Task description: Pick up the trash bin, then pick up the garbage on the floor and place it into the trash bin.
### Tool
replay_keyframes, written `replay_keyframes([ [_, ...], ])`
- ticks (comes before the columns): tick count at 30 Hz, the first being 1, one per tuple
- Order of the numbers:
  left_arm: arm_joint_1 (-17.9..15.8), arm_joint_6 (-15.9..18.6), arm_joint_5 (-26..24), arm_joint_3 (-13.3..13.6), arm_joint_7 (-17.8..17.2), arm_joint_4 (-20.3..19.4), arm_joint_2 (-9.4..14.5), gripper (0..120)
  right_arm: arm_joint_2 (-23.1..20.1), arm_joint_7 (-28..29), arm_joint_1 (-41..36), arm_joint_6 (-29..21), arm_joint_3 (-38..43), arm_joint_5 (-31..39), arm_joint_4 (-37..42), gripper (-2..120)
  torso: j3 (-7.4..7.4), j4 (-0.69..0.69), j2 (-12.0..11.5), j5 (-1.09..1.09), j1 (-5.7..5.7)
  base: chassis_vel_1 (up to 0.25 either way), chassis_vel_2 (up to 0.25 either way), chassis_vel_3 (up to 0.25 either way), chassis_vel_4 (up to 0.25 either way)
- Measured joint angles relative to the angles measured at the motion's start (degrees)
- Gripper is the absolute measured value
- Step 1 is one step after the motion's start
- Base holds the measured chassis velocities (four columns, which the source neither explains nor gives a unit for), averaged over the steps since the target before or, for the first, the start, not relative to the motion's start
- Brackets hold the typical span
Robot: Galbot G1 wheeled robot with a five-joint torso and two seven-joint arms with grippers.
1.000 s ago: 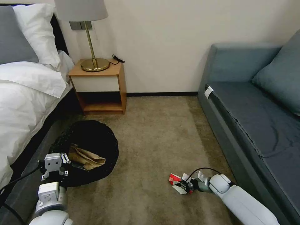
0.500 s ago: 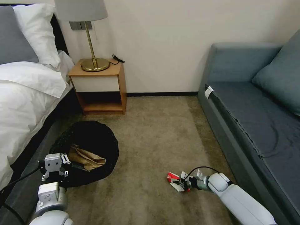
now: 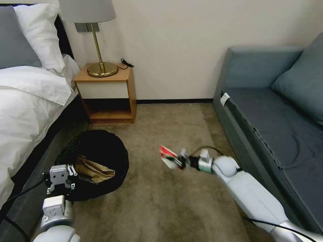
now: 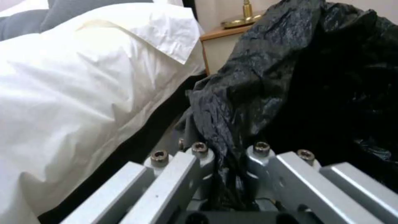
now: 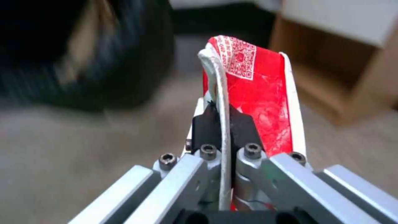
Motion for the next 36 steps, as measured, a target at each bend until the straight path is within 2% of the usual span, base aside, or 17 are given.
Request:
replay_keyframes([
  [5, -0.43, 0.04, 0.09, 0.62, 0.00, 0.29, -0.10, 3, 3.26, 1.84, 2.49, -0.61, -6.27, 7.70, 3.37, 0, 0.00, 0.00, 0.00, -0.01, 0.00, 0.000, 0.000, 0.000, 0.000],
  [14, -2.16, 0.14, 0.07, 1.34, -0.20, 1.18, -0.76, 3, 8.29, 1.84, 4.85, -0.53, -10.48, 13.51, 3.66, 0, 0.00, -0.01, 0.00, 0.00, 0.00, 0.000, 0.000, 0.000, 0.000],
  [22, -2.66, 0.23, -0.72, 1.52, -0.29, 1.16, -0.77, 3, 11.56, 1.54, 5.22, -0.10, -12.44, 13.11, 1.47, 0, 0.00, 0.00, 0.00, 0.01, 0.00, 0.000, 0.000, 0.000, 0.000],
  [26, -2.77, 0.45, -1.43, 1.51, -0.47, 0.76, -0.82, 3, 13.76, 2.18, 5.21, 1.02, -13.10, 9.86, -1.98, 0, 0.00, 0.00, 0.00, 0.01, 0.00, 0.000, 0.000, 0.000, 0.000],
  [28, -2.73, 0.50, -1.70, 1.46, -0.49, 0.72, -0.90, 3, 14.52, 2.51, 4.85, 1.88, -13.18, 7.96, -3.43, 9, 0.00, 0.00, 0.00, 0.00, 0.00, 0.000, 0.000, 0.000, 0.000],
  [29, -2.73, 0.50, -1.70, 1.46, -0.49, 0.72, -0.90, 3, 14.52, 2.51, 4.85, 1.88, -13.18, 7.96, -3.43, 9, 0.00, 0.00, 0.00, 0.00, 0.00, 0.000, 0.000, 0.000, 0.000],
  [32, -2.79, 0.53, -2.73, 1.12, -0.62, 1.17, -0.97, 3, 14.45, 3.88, 4.03, 2.72, -12.94, 6.05, -3.57, 24, 0.00, 0.00, 0.00, 0.00, 0.00, 0.000, 0.000, 0.000, 0.000],
  [33, -2.79, 0.53, -2.73, 1.12, -0.62, 1.17, -0.97, 3, 14.45, 3.88, 4.03, 2.72, -12.94, 6.05, -3.57, 24, 0.00, 0.00, 0.00, 0.00, 0.00, 0.000, 0.000, 0.000, 0.000],
  [36, -3.22, 1.30, -5.76, 0.90, -0.99, 1.17, -1.03, 3, 14.01, 5.85, 2.61, 4.33, -11.95, 3.60, -2.01, 39, 0.00, -0.01, 0.00, 0.00, 0.00, 0.000, 0.000, 0.000, 0.000],
])
